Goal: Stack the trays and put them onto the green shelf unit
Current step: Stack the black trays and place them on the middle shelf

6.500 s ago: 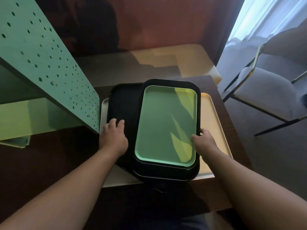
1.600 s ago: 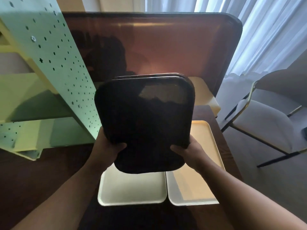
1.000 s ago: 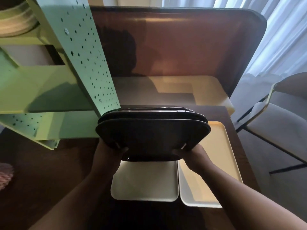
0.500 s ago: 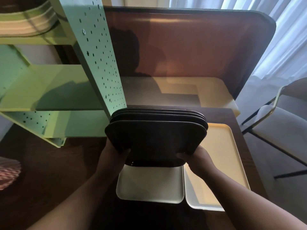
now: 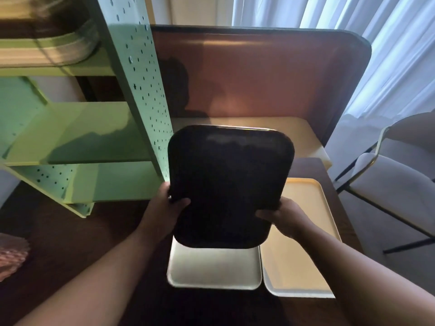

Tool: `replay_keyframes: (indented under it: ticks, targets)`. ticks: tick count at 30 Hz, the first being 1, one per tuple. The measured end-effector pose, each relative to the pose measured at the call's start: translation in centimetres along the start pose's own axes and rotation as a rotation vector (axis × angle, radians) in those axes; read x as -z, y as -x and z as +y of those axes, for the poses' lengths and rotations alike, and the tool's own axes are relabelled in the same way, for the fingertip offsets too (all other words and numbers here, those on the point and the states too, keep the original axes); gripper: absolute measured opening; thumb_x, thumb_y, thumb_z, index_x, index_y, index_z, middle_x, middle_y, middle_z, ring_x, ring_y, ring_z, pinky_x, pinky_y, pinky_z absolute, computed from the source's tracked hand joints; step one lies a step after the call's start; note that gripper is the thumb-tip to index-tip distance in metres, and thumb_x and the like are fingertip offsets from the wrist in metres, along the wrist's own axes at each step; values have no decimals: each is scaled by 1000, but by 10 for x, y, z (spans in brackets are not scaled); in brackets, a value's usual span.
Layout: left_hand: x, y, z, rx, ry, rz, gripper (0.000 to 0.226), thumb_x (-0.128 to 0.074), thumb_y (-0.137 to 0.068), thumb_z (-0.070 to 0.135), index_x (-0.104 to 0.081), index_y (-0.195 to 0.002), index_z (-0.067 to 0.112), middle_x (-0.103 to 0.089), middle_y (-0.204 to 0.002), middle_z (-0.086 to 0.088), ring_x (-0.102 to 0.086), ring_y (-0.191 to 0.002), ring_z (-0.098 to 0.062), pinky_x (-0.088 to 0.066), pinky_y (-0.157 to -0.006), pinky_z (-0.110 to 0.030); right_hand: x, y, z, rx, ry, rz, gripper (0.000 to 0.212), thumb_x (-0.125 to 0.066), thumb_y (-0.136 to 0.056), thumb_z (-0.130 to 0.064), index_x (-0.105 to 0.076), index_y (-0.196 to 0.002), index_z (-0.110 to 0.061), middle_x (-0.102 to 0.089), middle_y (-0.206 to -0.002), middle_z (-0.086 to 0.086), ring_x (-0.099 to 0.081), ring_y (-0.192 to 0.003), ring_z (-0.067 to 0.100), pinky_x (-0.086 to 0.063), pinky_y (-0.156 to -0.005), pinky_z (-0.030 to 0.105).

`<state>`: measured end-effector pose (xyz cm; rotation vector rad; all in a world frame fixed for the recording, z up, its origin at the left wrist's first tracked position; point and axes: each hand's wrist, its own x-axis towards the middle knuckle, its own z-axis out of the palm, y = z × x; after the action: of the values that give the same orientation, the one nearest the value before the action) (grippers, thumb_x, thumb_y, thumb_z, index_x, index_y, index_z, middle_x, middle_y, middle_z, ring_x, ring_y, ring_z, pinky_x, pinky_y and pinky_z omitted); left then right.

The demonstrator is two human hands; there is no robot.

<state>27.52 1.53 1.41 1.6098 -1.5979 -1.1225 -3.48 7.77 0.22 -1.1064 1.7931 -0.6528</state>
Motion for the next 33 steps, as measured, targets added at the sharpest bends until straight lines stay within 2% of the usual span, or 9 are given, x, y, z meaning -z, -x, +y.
replay_keyframes:
  ticks: [3, 6, 8, 15, 21, 25, 28, 31, 33]
  targets:
    - [5, -4, 23, 69, 52, -30, 29, -74, -88, 18, -59, -113, 16, -69, -95, 8, -66, -85, -9, -48, -64, -8, 16, 19, -14, 14, -66, 13, 18, -78, -86, -21, -76, -104, -24, -79, -95, -4, -75, -87, 16, -61, -75, 31]
    - [14, -3, 48, 111, 109, -81, 60, -75, -86, 38, -52, -136, 12, -65, -123, -1, -64, -111, -22, -53, -98, -36, 25, 45, -26, 5, -221, 33, 20, -76, -89, -27, -76, -103, -13, -81, -93, 3, -78, -84, 20, -64, -72, 33]
    - [19, -2, 61, 170, 164, -126, 77, -77, -77, 50, -51, -137, 8, -66, -127, -6, -67, -111, -28, -54, -98, -48, 31, 57, -29, -18, -294, 47, 27, -73, -91, -29, -75, -107, -6, -80, -97, 7, -78, -88, 25, -63, -81, 42]
    - [27, 26, 96, 286, 162, -239, 38, -71, -88, 11, -61, -117, -11, -73, -93, -25, -72, -74, -34, -63, -69, -41, 38, 93, -24, -185, -459, -45, 63, -83, -71, -32, -68, -121, 3, -75, -114, 22, -71, -105, 43, -52, -100, 58]
    - [31, 57, 117, 320, 100, -191, 14, -70, -88, 9, -72, -88, -5, -72, -100, -21, -67, -100, -39, -49, -103, -50, 52, 118, -38, -175, -425, -69, 50, -80, -79, -29, -70, -116, 3, -74, -112, 24, -69, -109, 47, -51, -101, 59]
    - [37, 84, 135, 355, 177, -141, 25, -70, -86, 13, -72, -101, -7, -71, -109, -24, -67, -104, -42, -49, -102, -53, 71, 126, -45, -149, -465, -47, 81, -96, -41, -33, -74, -112, 1, -77, -106, 21, -75, -92, 41, -59, -88, 56]
    - [46, 108, 148, 374, 264, -115, 37, -69, -81, 17, -70, -109, -7, -72, -104, -25, -69, -94, -40, -52, -98, -52, 80, 144, -69, -100, -436, -127, 47, -74, -82, -24, -66, -117, 6, -75, -108, 23, -72, -86, 39, -57, -88, 49]
    - [63, 134, 164, 359, 314, -60, 32, -56, -92, 24, -67, -108, -3, -69, -83, -24, -65, -73, -34, -51, -90, -44, 83, 154, -87, -52, -423, -240, 47, -68, -81, -25, -66, -120, 2, -73, -113, 24, -66, -96, 40, -48, -104, 55]
    - [77, 149, 173, 373, 285, -3, 34, -52, -96, 28, -66, -101, -2, -69, -73, -21, -66, -61, -31, -54, -78, -35, 82, 164, -100, -12, -405, -307, 40, -66, -84, -25, -67, -114, 1, -73, -102, 21, -65, -93, 39, -52, -98, 51]
